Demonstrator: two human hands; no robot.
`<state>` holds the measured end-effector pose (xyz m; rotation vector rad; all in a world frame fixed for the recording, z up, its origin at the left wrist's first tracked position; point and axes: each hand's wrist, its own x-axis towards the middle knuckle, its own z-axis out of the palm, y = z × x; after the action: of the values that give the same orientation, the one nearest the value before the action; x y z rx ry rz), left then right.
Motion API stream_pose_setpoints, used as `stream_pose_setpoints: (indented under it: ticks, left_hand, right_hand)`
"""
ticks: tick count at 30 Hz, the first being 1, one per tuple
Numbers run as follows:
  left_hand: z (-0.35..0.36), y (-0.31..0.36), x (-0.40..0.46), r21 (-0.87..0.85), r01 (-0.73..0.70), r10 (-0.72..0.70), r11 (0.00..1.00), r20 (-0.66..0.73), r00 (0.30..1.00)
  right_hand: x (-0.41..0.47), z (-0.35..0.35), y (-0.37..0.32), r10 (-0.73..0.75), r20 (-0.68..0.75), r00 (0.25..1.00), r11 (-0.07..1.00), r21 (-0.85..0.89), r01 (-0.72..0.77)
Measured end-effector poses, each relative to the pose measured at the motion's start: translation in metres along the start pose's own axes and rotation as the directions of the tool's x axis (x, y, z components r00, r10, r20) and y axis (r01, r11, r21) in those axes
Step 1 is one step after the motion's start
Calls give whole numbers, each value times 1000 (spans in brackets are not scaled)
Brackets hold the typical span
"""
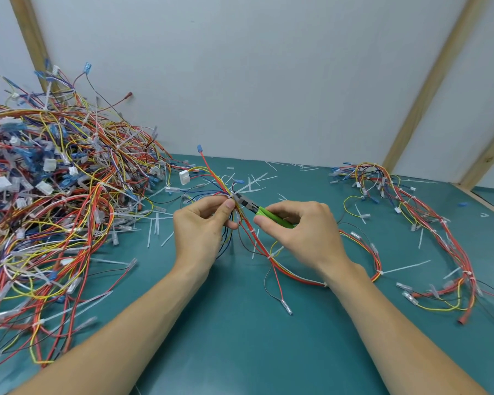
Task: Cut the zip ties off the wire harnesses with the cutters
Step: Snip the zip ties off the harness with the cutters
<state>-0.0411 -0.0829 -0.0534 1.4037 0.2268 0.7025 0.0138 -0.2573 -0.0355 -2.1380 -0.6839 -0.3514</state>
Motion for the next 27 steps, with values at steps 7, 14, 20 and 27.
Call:
stream_pose_setpoints:
  ticks: [7, 14, 20, 27]
  left_hand:
    - [0, 5, -1, 60, -53, 52, 997, 20, 998]
    - [0, 3, -1, 59, -22, 22, 998, 5, 1000]
    - [0, 1, -1, 67, -20, 19, 998, 8, 1000]
    - [0, 2, 0, 49, -18, 18, 999, 9, 1000]
  right_hand:
    - [5, -5, 6, 41, 59, 997, 998, 37, -43]
    - [4, 0, 5, 69, 103, 992, 987, 137, -83]
    - [4, -1, 4, 100, 119, 988, 978, 169, -120]
    - [3, -1, 4, 122, 102, 987, 971, 193, -140]
